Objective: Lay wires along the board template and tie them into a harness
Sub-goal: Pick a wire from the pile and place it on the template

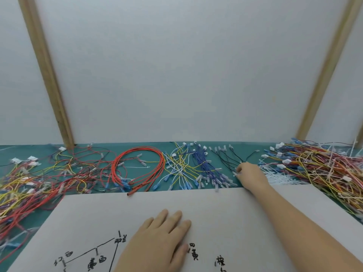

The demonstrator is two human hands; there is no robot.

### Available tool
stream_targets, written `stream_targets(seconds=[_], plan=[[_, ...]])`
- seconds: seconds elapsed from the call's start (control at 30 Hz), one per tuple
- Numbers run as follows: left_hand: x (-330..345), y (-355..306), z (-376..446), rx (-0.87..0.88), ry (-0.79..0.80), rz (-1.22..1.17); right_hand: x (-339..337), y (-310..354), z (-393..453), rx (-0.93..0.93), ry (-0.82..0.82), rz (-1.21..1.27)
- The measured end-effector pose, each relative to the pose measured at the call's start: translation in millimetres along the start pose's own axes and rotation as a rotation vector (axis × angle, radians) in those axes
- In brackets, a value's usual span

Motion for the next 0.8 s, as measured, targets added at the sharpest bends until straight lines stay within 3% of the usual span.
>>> stream_targets(seconds=[0.2,0.37,0.47,0.53,0.63,0.8], plan=[[1.0,-0.1,1.6,0.005,-0.01,-0.003,-12.8,-8.7,4.2,-0.003,-0.121,0.184],[3.8,0.9,3.7,-0.007,-0.004,-0.02,-28.2,-9.0,6.6,0.061,-0.153,0.957],[6.9,2.8,6.2,-0.009,0.0,-0.035,-25.6,-15.4,6.7,0.125,-0.136,1.253],[5.2,3.9,7.3,-0.004,-0.036,-0.028,-27.8,-19.6,7.6,0.117,-0.167,1.298],[0.4,7.1,7.5,-0.018,-0.104,0.014,-44.2,-18.9,11.4,0.019,-0.268,1.113],[1.6,10.1,7.8,-0.039,-0.092,0.018,-51.3,-8.8,27.2,0.024,-0.219,1.402]])
Point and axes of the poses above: each hand's wrist, its own z-axis towards the middle knuckle, its own x-axis out of the palm, y = z × x, the point moved 10 cm from there along z, towards the middle knuckle, and after that the axes turned 13 degrees about z, right-handed, at the moved point
